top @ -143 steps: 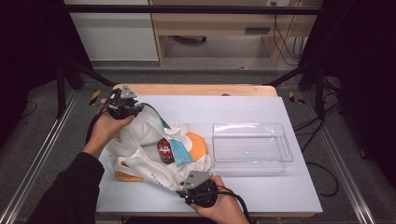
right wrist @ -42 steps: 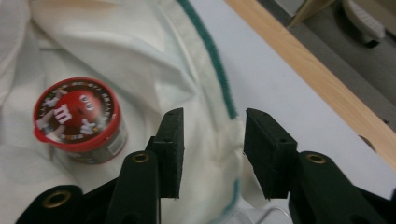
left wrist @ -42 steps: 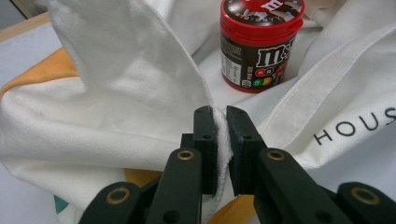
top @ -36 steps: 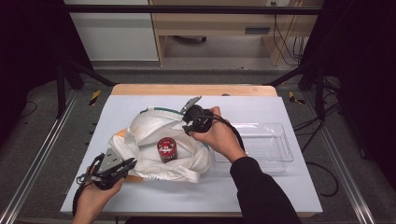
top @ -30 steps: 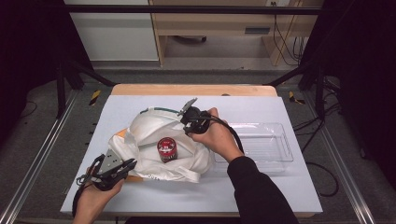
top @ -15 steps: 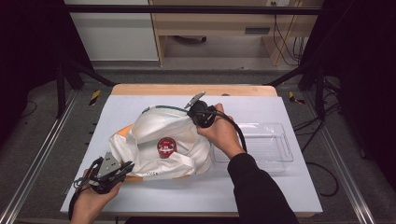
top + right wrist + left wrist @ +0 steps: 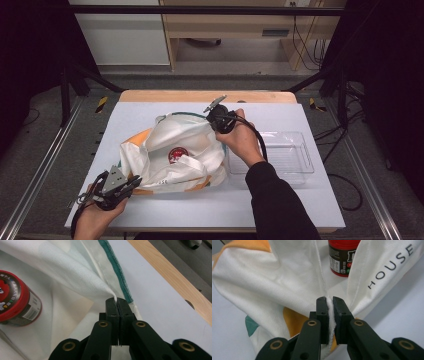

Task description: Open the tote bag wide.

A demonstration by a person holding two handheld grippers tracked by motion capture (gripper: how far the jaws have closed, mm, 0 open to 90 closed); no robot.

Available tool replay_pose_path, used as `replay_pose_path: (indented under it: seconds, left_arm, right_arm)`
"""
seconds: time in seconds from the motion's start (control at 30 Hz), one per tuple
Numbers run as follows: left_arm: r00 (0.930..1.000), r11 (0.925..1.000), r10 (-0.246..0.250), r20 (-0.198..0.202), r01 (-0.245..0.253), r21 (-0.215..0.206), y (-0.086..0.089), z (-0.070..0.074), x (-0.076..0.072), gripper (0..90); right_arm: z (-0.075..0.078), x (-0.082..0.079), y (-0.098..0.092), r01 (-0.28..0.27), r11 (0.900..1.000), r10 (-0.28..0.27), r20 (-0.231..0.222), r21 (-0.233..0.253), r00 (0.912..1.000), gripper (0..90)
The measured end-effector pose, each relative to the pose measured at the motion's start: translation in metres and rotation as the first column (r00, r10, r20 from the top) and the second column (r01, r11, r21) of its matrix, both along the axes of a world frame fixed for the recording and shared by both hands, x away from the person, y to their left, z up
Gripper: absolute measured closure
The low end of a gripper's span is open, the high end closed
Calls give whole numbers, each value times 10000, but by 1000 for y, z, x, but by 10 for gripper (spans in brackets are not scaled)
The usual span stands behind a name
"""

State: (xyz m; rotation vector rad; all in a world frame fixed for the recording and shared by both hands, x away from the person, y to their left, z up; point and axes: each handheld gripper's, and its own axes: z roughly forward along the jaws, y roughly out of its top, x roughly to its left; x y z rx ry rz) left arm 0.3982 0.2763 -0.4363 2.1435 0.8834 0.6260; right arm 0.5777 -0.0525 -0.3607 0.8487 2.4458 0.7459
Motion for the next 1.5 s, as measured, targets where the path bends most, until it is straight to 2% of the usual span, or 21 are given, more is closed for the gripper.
replay_pose_path:
  seconds: [0.03, 0.1, 0.13, 0.2, 0.23, 0.3, 0.4, 0.47, 0.5, 0.53, 0.57, 0.7, 0.73, 0.83, 0.97, 1.13, 1.27, 1.37, 1.5]
  left_arm:
    - [9999, 10000, -23, -132, 22, -26, 0, -1, -1, 835]
    - [9999, 9999, -5, -114, 7, 136, 3, -1, -1, 835]
    - [9999, 10000, 56, -92, -56, 17, 3, -2, -2, 835]
    - [10000, 9999, 82, 37, -83, 59, 4, -2, -2, 835]
    - [10000, 9998, 8, -70, -7, 191, 4, -2, -2, 834]
    - [10000, 9999, 35, -33, -35, 164, 2, -2, -3, 834]
    - [10000, 9998, -11, -68, 13, 204, 2, -2, -4, 834]
    - [10000, 9996, 12, 64, -14, 275, 3, -2, -3, 834]
    - [9999, 9999, -74, -100, 75, 112, 1, -2, -3, 833]
    - [9999, 9996, -43, 153, 39, 293, 2, -1, -2, 830]
    - [9999, 9997, -27, 155, 23, 226, 2, -1, -2, 830]
    - [9996, 10000, 50, 293, -50, -7, 1, -1, -2, 816]
    - [9995, 10000, 60, 325, -59, -48, 1, -1, -2, 776]
    - [9987, 9997, 147, 497, -138, -181, 0, 1, -3, 729]
    - [9972, 9989, 236, 713, -207, -416, 0, 6, -3, 636]
    - [9955, 9990, 332, 889, -303, -337, -2, 12, 0, 564]
    - [9914, 9973, 524, 1199, -457, -575, 1, 26, 9, 491]
    - [9913, 9959, 566, 1185, -477, -764, 4, 34, 18, 445]
    - [9910, 9970, 523, 1229, -449, -623, 2, 43, 31, 407]
  right_arm:
    - [-1, 1, -1, 15, 10000, -15, -13, -25, 10000, 898]
    - [-3, 3, -2, 35, 9998, -35, -15, -213, 10000, 897]
    - [-5, 4, -3, 116, 9997, -117, -68, -237, 9999, 897]
    - [-7, 5, -4, 185, 9998, -183, -211, 66, 9996, 896]
    - [-7, 4, -3, 160, 9999, -159, -194, 31, 9997, 896]
    - [-5, 2, -1, 136, 9998, -138, -91, -139, 9999, 894]
    - [-5, 2, -4, 162, 9998, -163, -70, -115, 9998, 891]
    - [-5, 2, -5, 191, 9998, -190, -146, 63, 9997, 888]
    - [-6, 2, -5, 186, 9998, -184, -167, 114, 9997, 883]
    - [-6, 0, -5, 77, 9992, -73, -111, 387, 9999, 847]
    - [-6, 0, -5, 77, 9992, -73, -111, 387, 9999, 847]
    - [-2, -6, -8, -181, 9957, 174, 78, 910, 9998, 717]
    - [4, -12, -8, -377, 9924, 349, 259, 1175, 9991, 663]
    - [10, -19, -8, -481, 9899, 431, 403, 1332, 9983, 611]
    - [17, -43, -7, -951, 9837, 869, 597, 1528, 9944, 565]
    - [19, -65, -7, -1275, 9755, 1173, 661, 1794, 9909, 544]
    - [19, -81, -8, -1405, 9700, 1265, 818, 1984, 9886, 530]
    - [20, -93, -8, -1617, 9659, 1483, 802, 2023, 9857, 513]
    - [23, -104, -4, -1889, 9578, 1739, 866, 2168, 9810, 497]
